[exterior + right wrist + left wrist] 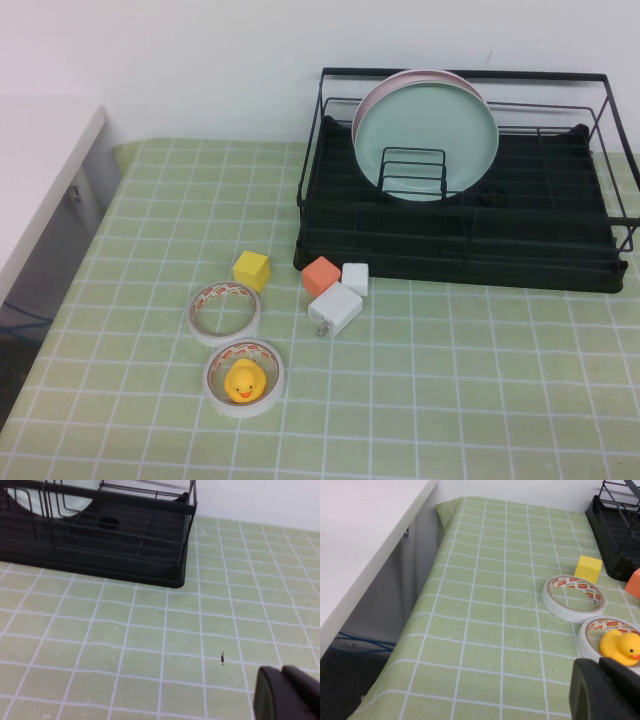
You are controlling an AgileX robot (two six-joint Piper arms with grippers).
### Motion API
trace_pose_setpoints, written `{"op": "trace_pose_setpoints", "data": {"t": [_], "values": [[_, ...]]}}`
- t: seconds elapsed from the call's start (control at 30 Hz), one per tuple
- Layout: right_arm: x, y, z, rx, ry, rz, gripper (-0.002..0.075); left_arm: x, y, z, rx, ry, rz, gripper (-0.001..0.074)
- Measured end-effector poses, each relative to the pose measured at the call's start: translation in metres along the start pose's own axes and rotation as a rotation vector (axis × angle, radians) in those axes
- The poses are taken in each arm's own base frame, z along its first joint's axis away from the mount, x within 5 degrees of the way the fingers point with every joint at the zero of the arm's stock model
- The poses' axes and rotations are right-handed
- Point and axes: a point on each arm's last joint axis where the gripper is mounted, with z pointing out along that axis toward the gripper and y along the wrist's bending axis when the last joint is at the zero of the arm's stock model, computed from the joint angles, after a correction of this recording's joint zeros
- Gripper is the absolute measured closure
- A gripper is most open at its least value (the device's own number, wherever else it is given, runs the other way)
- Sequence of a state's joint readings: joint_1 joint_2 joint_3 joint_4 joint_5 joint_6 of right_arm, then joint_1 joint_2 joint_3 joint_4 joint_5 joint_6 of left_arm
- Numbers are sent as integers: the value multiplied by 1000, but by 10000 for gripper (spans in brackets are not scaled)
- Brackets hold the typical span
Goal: Place plate on rack
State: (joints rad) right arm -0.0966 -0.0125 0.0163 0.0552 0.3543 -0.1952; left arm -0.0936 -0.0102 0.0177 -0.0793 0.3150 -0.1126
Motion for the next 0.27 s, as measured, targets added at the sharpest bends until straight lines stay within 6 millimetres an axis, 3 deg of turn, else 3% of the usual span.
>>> {"op": "trace_pose_setpoints", "data": {"t": [0.27], "values": [[0,0,0,-1,8,-12,715,0,0,0,0,1,2,736]]}}
